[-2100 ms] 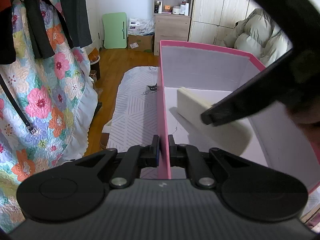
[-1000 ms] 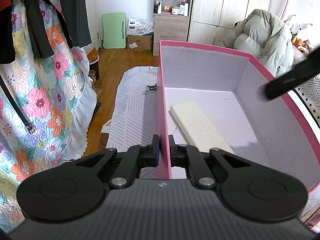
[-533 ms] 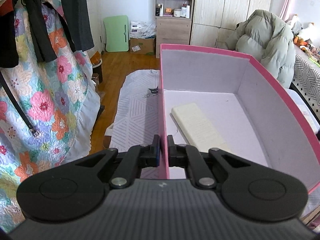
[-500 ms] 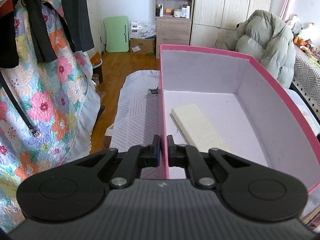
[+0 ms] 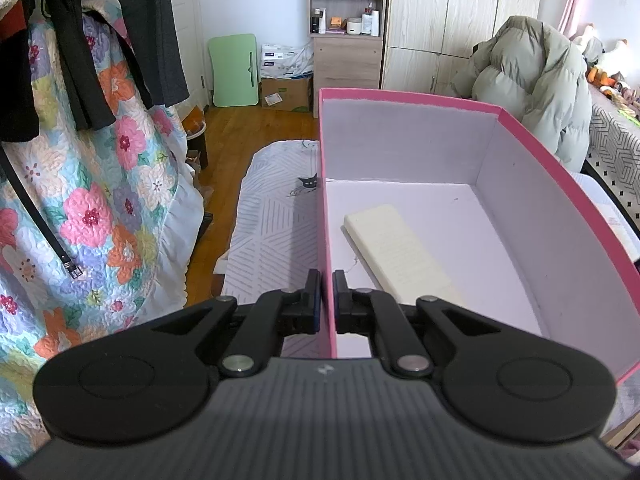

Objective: Organize rigid objects
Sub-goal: 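Grasp the white cube charger with the right gripper, then carry the white charger into the box beside the cream bar and release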

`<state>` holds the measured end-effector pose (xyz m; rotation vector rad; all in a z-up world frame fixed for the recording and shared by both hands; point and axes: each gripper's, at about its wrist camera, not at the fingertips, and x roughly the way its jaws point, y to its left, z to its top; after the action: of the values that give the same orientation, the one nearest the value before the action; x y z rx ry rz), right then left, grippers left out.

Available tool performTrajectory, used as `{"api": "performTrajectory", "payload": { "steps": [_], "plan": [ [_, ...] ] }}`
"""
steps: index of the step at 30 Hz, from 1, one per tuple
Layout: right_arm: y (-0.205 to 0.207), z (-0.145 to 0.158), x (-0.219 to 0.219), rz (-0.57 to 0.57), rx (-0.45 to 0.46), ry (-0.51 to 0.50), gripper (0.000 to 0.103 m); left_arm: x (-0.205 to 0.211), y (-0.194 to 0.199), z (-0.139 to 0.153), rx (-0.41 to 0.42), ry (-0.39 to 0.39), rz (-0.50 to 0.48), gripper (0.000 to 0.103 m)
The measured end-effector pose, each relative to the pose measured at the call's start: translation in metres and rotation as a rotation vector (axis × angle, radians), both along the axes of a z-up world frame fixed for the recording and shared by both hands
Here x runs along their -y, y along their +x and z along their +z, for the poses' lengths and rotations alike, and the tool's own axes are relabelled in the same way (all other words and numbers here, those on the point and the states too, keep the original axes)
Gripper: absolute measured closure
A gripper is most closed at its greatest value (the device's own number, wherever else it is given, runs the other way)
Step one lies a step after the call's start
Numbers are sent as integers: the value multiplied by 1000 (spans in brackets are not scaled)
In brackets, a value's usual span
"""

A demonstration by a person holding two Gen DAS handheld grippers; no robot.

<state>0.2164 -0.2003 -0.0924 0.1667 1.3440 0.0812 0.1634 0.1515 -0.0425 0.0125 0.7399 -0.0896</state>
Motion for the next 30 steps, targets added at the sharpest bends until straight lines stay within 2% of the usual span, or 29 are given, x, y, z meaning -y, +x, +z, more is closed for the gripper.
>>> {"api": "performTrajectory", "payload": {
  "steps": [2,3,4,7,13,21,26,30],
  "plan": [
    [2,0,-1,-11,14,-13,32,0,0,0,0,4,0,99],
    [2,2,-1,-9,21,-15,41,0,0,0,-1,6,1,99],
    [1,4,-1,-4,27,-5,43,0,0,-1,-1,5,3,99],
    [-5,14,-3,9,35,-19,43,0,0,0,-4,0,1,99],
    [-15,40,-11,70,123,-29,43,2,0,1,-1,3,1,99],
    [-30,100,-16,108,296,-35,43,2,0,1,-1,1,1,99],
    [-37,157,-34,186,421,50,43,3,-1,0,1,2,1,99],
    [-39,176,-68,327,441,144,43,3,-1,0,1,-1,1,99]
  ]
}}
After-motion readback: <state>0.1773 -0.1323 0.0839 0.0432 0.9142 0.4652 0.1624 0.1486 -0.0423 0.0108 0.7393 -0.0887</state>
